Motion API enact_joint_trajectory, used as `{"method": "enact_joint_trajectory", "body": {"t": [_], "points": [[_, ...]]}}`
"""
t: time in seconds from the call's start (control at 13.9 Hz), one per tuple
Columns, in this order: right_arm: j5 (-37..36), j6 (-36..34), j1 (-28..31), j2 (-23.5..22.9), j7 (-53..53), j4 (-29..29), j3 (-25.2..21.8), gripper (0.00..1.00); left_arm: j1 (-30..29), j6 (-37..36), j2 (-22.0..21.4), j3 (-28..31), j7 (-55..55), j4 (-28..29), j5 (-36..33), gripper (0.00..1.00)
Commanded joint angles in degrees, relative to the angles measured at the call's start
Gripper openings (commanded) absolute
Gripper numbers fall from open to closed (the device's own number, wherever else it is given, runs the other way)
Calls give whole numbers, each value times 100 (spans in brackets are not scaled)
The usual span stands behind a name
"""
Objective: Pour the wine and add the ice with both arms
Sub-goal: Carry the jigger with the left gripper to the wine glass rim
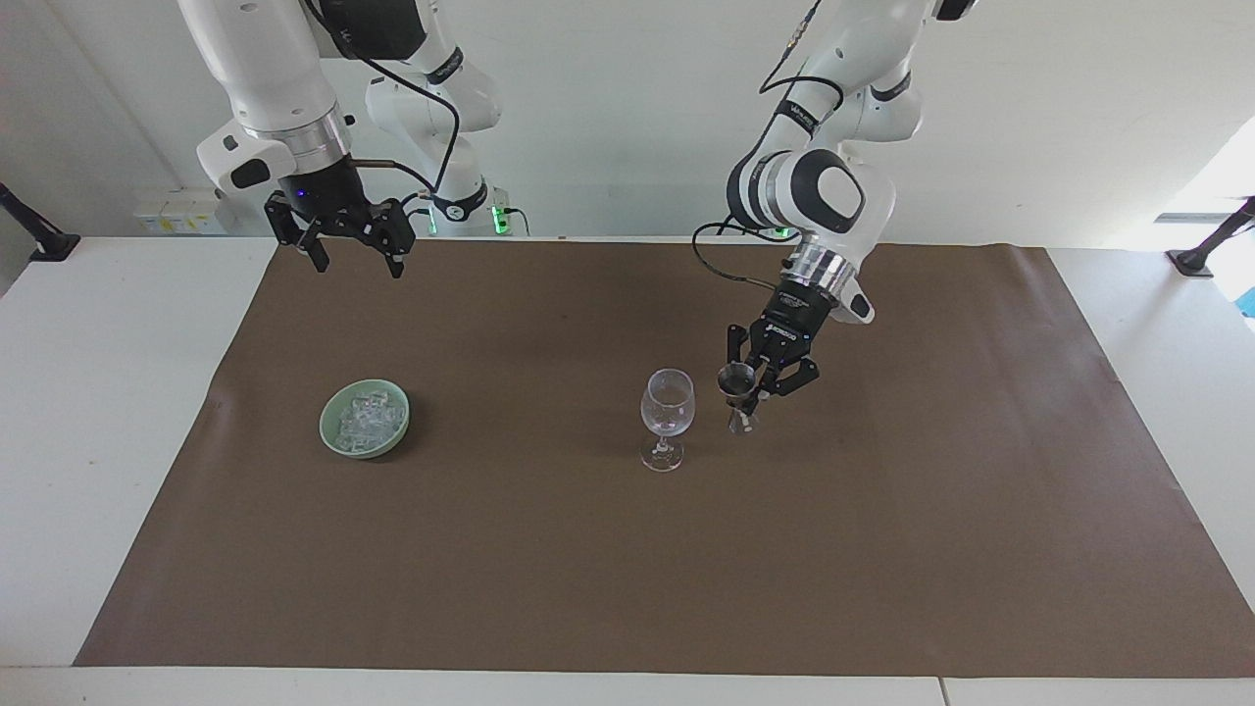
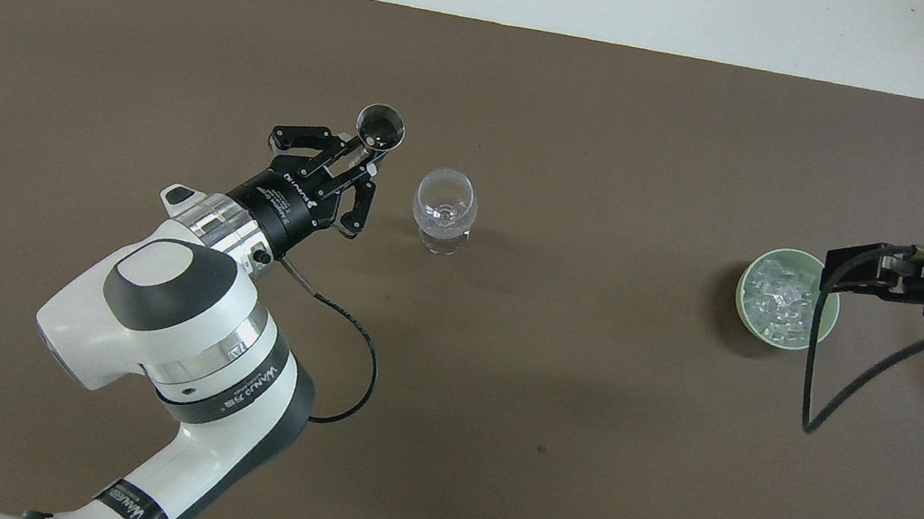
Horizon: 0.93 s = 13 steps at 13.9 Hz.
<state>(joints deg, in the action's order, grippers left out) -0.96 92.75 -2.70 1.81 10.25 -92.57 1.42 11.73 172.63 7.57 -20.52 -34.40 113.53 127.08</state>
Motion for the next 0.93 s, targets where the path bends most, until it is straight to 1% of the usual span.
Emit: {"method": "enact_joint_trajectory", "body": {"t": [0.0, 0.36, 0.65, 0.86], "points": [[17, -46, 24, 13, -58, 20, 16, 100, 215, 340, 165, 57, 91, -243, -200, 0], [17, -46, 24, 21, -58, 20, 16, 100, 496, 771, 306, 65, 117, -454, -631, 0], [17, -46, 24, 13, -58, 20, 16, 100, 541, 834, 342, 57, 117, -472, -1201, 0], [17, -46, 24, 21, -58, 20, 16, 100, 637, 930, 359, 57, 327, -472, -1282, 0]]}}
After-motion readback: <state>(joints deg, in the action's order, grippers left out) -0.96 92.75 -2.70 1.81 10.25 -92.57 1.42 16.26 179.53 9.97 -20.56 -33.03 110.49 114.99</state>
